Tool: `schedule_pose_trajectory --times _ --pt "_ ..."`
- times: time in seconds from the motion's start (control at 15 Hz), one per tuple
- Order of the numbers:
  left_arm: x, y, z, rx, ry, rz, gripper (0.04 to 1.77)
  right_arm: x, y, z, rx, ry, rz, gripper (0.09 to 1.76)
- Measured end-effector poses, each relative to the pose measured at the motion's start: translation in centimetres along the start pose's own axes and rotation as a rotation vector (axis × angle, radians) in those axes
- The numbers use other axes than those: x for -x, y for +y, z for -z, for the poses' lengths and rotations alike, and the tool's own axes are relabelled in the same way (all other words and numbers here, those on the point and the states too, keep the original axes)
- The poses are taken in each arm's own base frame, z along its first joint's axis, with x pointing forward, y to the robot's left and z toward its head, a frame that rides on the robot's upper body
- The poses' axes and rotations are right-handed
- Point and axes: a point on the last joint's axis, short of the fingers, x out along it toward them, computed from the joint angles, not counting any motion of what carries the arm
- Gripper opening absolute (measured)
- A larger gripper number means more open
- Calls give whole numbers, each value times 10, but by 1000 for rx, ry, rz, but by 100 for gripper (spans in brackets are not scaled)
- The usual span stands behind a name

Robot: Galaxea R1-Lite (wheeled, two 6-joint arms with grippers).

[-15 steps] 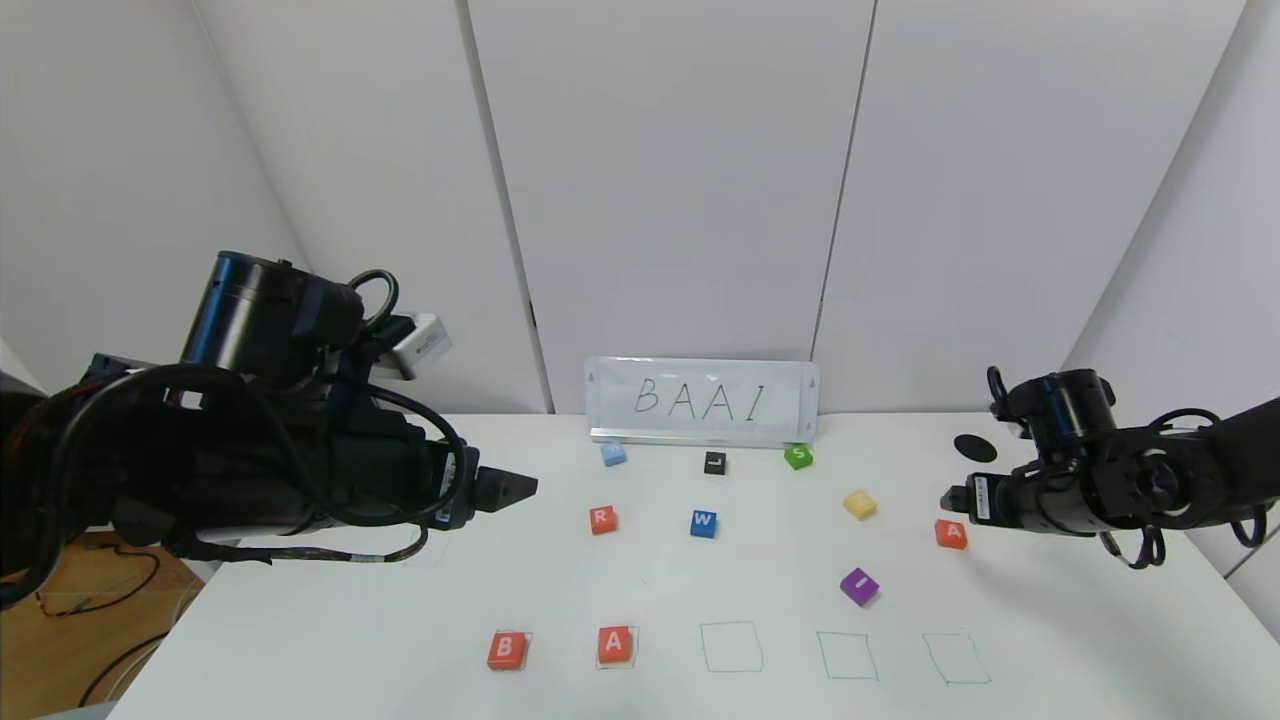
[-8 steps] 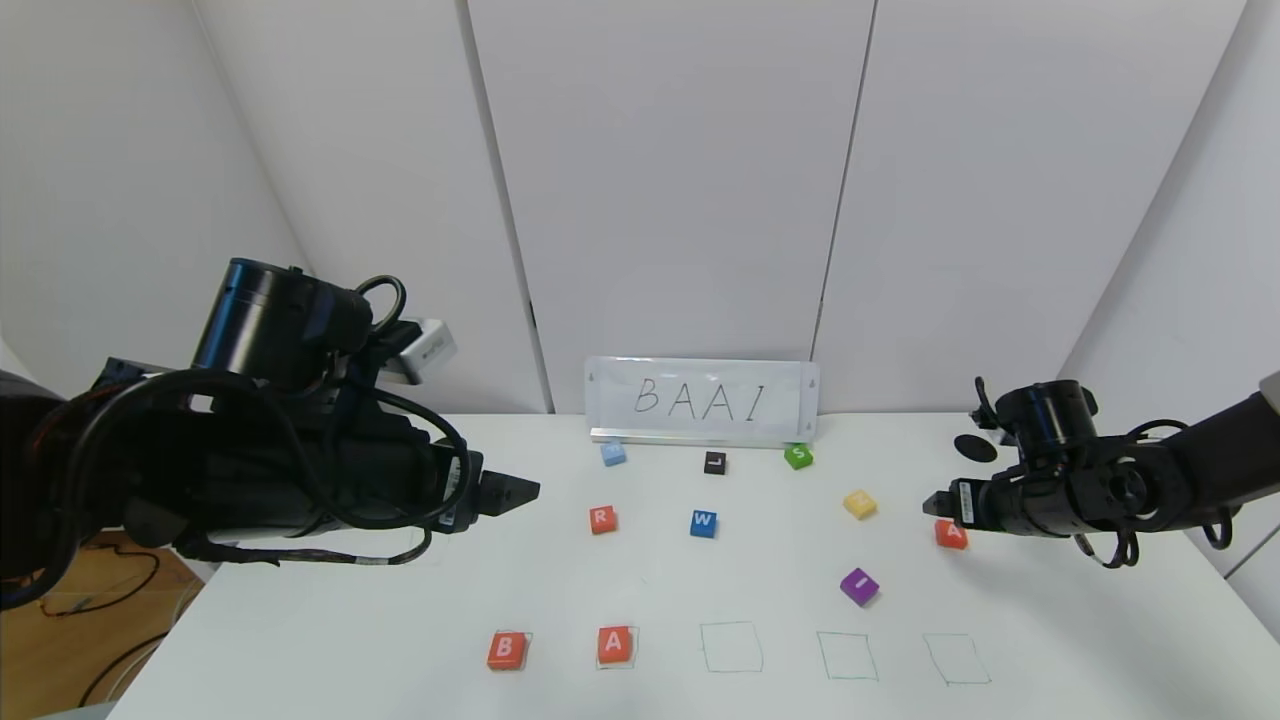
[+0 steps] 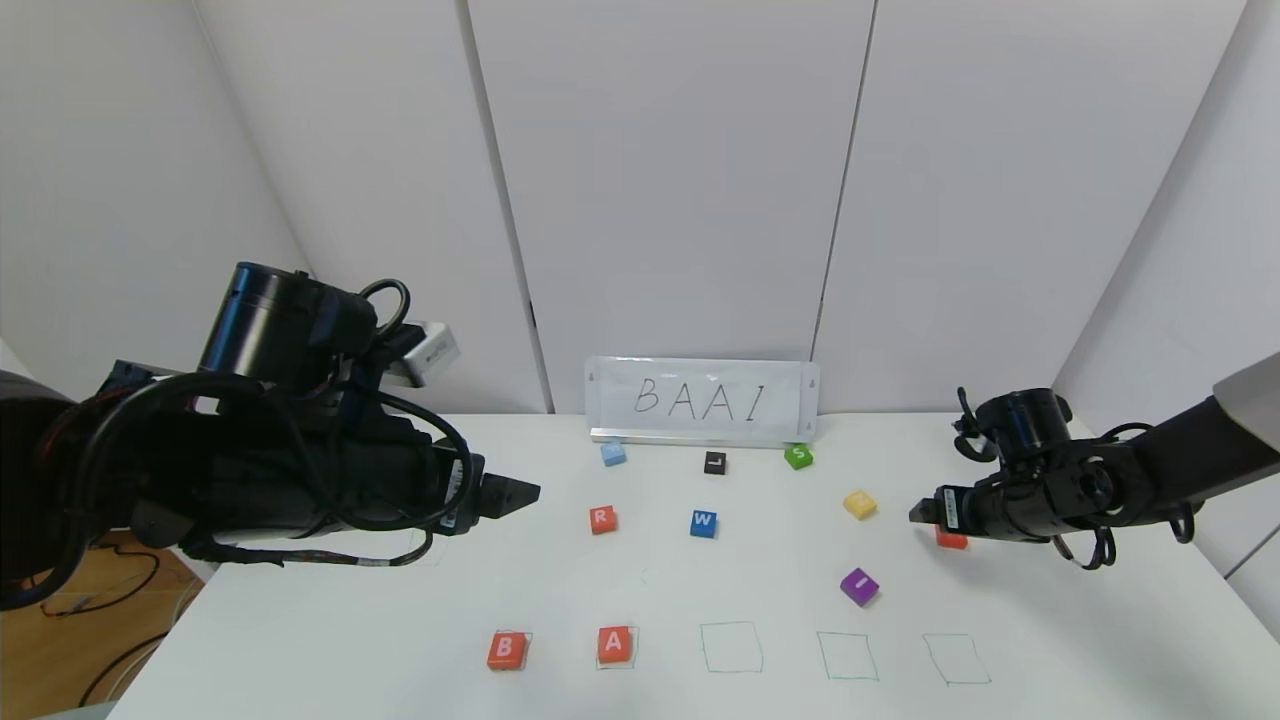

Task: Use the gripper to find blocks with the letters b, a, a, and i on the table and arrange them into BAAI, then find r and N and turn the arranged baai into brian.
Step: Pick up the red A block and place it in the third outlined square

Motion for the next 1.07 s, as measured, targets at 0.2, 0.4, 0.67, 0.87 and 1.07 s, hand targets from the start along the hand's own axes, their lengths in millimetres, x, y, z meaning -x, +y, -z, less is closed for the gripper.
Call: schedule_pose_trajectory --times 0.2,0.4,0.67,0.87,1.07 --pt "-1 0 0 -2 3 -1 172 0 0 -5 -17 51 12 171" --pt "-1 0 0 -6 4 0 172 0 1 -16 -25 53 9 171" --pt "-3 0 1 -9 10 -1 172 -10 3 -21 -23 43 6 171" --pt "-5 0 1 -10 14 -2 172 -15 3 -20 -20 52 6 171" --pt "-7 0 2 -16 21 -2 172 -17 3 -19 -20 59 7 171"
